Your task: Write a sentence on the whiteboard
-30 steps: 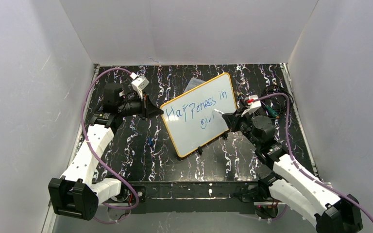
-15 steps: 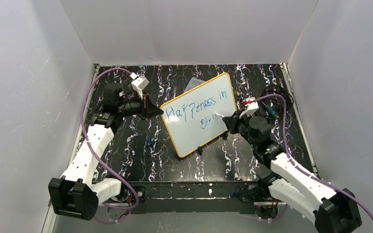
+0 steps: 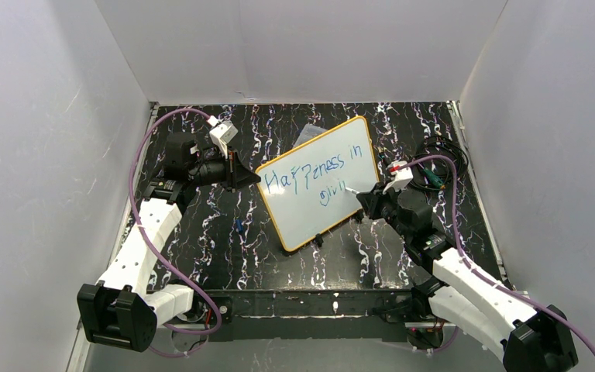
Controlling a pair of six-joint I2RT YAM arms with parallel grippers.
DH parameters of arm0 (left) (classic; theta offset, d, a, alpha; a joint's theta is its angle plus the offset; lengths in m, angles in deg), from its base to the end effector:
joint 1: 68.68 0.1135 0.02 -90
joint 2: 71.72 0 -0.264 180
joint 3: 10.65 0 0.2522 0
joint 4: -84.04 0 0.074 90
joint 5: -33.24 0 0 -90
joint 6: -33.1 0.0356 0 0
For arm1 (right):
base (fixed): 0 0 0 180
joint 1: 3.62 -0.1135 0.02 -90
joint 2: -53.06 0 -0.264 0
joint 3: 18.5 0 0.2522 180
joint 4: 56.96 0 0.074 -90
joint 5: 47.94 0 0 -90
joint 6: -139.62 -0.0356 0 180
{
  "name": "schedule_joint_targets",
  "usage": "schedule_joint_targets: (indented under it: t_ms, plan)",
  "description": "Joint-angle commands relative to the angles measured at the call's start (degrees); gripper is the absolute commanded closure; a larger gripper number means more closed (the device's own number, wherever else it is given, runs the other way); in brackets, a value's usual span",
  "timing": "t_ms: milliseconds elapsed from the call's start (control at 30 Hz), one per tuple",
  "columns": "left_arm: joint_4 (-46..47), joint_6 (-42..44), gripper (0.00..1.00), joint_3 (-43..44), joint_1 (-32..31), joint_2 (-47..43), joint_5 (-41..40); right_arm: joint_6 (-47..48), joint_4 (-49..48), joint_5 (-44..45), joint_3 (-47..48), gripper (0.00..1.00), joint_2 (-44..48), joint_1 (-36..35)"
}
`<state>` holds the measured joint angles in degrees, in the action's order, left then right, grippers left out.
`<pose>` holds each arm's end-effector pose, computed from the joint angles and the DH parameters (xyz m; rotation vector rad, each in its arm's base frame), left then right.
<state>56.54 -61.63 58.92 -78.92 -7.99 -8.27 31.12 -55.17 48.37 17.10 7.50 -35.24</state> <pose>0.2361 -0.0697 0.3399 0.6553 1.8247 -0.9918 0.1644 0.0966 0.2361 -0.1257 1.8014 0.5314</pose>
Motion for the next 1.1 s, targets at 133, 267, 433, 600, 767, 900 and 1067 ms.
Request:
schedule_joint_targets:
  t_ms: [133, 267, 433, 600, 767, 900, 1067]
  plan:
    - [0.6, 1.5, 1.00, -0.3, -0.3, -1.5, 2.1, -0.4, -3.2, 1.2, 2.1, 0.99, 0.0, 0.2]
    - [0.6, 1.5, 1.00, -0.2, -0.4, -1.5, 2.1, -0.4, -5.4, 1.2, 3.4, 0.99, -0.6, 0.2]
    - [0.5, 1.5, 1.00, -0.3, -0.4, -1.5, 2.1, -0.1, -7.2, 1.6, 4.0, 0.99, -1.6, 0.2]
    - [0.5, 1.5, 1.00, -0.2, -0.4, -1.5, 2.1, -0.1, -7.4, 2.8, 3.8, 0.99, -1.1, 0.2]
    - [0.5, 1.5, 1.00, -0.2, -0.4, -1.4, 2.2, 0.2, -6.3, 4.8, 3.2, 0.99, -1.5, 0.2]
    - [0.5, 1.5, 1.00, -0.2, -0.4, -1.4, 2.1, 0.3, -5.9, 5.0, 2.8, 0.99, -2.2, 0.2]
    - [0.6, 1.4, 1.00, -0.2, -0.4, -1.4, 2.1, 0.3, -4.3, 4.5, 2.1, 0.99, -1.8, 0.2]
